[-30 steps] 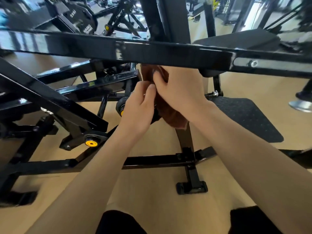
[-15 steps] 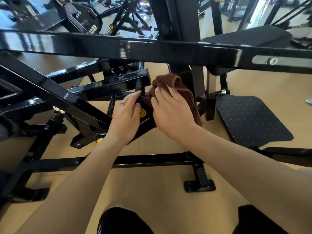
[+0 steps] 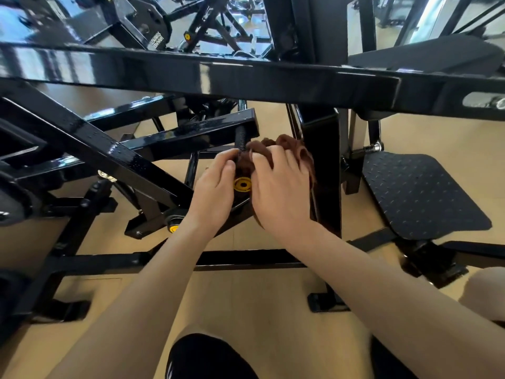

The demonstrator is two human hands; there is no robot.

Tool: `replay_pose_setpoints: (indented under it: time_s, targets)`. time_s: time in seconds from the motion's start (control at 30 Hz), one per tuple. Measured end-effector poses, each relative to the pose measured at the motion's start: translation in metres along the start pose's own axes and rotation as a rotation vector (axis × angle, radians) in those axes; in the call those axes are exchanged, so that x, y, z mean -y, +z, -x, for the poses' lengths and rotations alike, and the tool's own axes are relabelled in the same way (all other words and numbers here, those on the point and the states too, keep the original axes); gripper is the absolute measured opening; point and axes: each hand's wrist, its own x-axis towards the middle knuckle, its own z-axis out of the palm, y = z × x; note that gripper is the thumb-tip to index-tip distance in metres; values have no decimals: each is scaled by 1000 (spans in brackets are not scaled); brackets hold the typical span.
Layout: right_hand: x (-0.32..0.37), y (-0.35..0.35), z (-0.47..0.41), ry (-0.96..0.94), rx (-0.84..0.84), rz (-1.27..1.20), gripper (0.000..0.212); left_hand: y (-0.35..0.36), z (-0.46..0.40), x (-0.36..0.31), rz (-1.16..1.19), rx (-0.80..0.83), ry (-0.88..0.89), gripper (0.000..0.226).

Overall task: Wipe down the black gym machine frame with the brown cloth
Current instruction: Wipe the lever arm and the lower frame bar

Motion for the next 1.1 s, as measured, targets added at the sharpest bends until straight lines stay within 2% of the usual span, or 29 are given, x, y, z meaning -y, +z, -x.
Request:
replay_pose_setpoints:
  time_s: [0.07, 0.2, 0.27, 0.37, 0.47, 0.57, 0.7, 0.8, 0.87, 0.97, 1.03, 1.1]
  targets:
    - [11, 2, -9, 42, 14, -119, 30, -8, -3, 0, 111, -35, -75, 37]
    - [19, 1, -21, -192, 60, -204, 28, -19, -5, -12, 138, -88, -36, 40]
    - [27, -1, -27, -273, 157, -316, 38, -21, -10, -17, 145, -118, -9, 37]
    - [32, -3, -32, -180, 263, -565, 65, -25, -16, -15, 51, -180, 8, 43]
    - [19, -8, -36, -7, 357, -817, 94, -21, -12, -15, -49, -164, 72, 35]
    - [-1, -11, -33, 8, 425, -773, 112, -9, -11, -22, -170, -79, 266, 34]
    - [-16, -19, -26, 53, 544, -679, 127, 3, -20, -17, -364, 27, 279, 38]
    - [-16, -18, -20, -45, 464, -521, 122, -3, -24, -9, -374, 23, 275, 24]
    - [-19, -18, -14, -131, 402, -362, 115, -7, -28, -8, -256, -26, 205, 25]
    - [-26, -19, -10, -177, 443, -162, 116, -7, -30, -5, 87, -122, -126, 33]
    - [-24, -17, -8, -202, 506, -77, 119, -9, -26, -2, 318, -132, -375, 30]
    - [-19, -15, -7, -213, 542, -25, 114, -7, -22, -2, 387, -151, -492, 29]
